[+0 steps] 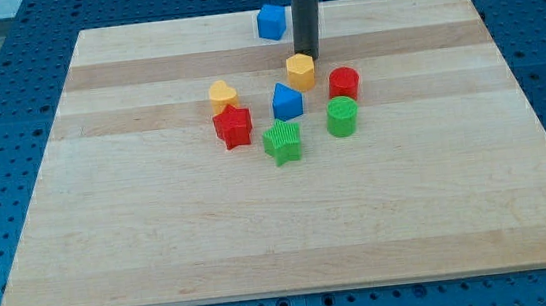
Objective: Slide the blue cube towards the center
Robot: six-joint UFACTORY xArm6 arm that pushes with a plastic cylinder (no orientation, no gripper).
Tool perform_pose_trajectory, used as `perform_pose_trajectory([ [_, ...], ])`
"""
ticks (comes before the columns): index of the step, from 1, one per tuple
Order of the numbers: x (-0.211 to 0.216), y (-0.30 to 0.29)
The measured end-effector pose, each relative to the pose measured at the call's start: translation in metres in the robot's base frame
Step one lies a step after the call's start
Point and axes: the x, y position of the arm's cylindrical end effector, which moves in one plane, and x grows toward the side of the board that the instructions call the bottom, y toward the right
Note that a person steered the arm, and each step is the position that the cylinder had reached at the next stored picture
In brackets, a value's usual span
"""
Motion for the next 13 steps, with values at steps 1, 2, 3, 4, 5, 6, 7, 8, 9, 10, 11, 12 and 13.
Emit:
perform_pose_trajectory([
  [1,-0.029,0.003],
  [2,-0.055,0.015],
  [3,-0.079,0.025],
  [4,-0.097,0.009],
  [5,-0.097,-0.028],
  [6,-0.097,-0.045],
  [7,-0.092,-0.046],
  [8,-0.078,-0.046],
  [9,-0.064,-0.046],
  [10,-0.051,-0.048],
  [11,-0.041,-0.057],
  [12,-0.032,-0.063],
  [13,-0.023,-0.065],
])
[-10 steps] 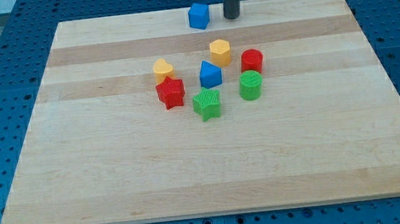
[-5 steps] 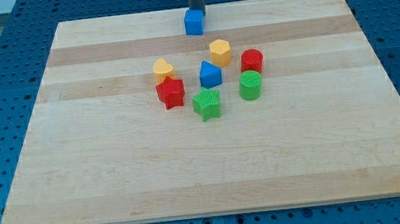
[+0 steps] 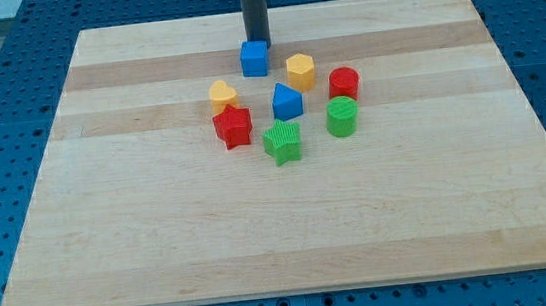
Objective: Slide the blue cube towards the center
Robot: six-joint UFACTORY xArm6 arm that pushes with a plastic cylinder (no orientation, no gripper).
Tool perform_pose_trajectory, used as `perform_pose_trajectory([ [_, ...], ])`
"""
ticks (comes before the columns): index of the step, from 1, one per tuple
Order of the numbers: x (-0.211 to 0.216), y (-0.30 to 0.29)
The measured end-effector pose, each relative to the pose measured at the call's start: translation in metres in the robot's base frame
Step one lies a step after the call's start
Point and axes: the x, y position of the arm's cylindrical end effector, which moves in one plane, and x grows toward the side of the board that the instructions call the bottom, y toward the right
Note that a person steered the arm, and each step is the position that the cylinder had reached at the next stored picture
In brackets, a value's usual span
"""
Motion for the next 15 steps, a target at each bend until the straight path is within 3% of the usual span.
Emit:
perform_pose_trajectory([
  [8,0.017,-0.031],
  [15,0.025,-0.021],
])
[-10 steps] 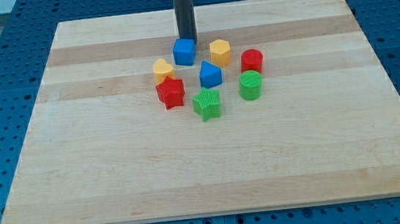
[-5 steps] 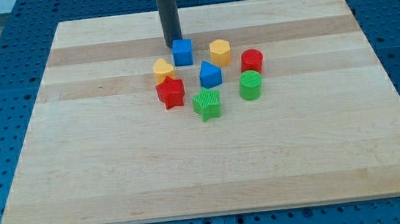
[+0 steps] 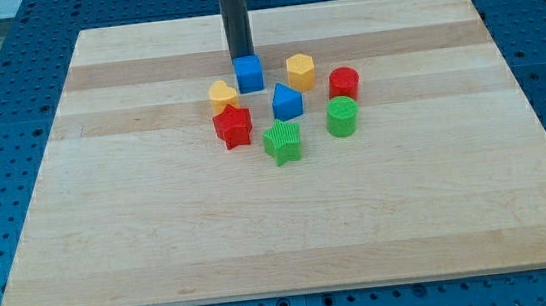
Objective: Slide the blue cube towards the center
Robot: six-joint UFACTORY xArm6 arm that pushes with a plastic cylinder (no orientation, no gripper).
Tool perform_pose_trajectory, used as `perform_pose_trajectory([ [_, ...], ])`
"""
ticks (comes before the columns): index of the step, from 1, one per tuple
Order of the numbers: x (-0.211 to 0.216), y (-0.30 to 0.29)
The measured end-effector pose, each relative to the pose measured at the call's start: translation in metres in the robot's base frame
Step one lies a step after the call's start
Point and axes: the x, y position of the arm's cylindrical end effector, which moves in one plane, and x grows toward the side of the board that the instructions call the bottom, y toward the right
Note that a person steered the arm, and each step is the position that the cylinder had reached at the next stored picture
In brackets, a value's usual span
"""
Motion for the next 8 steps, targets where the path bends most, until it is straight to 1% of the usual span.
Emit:
perform_pose_trajectory([
  [4,0.001,0.004],
  [8,0.002,-0.009],
])
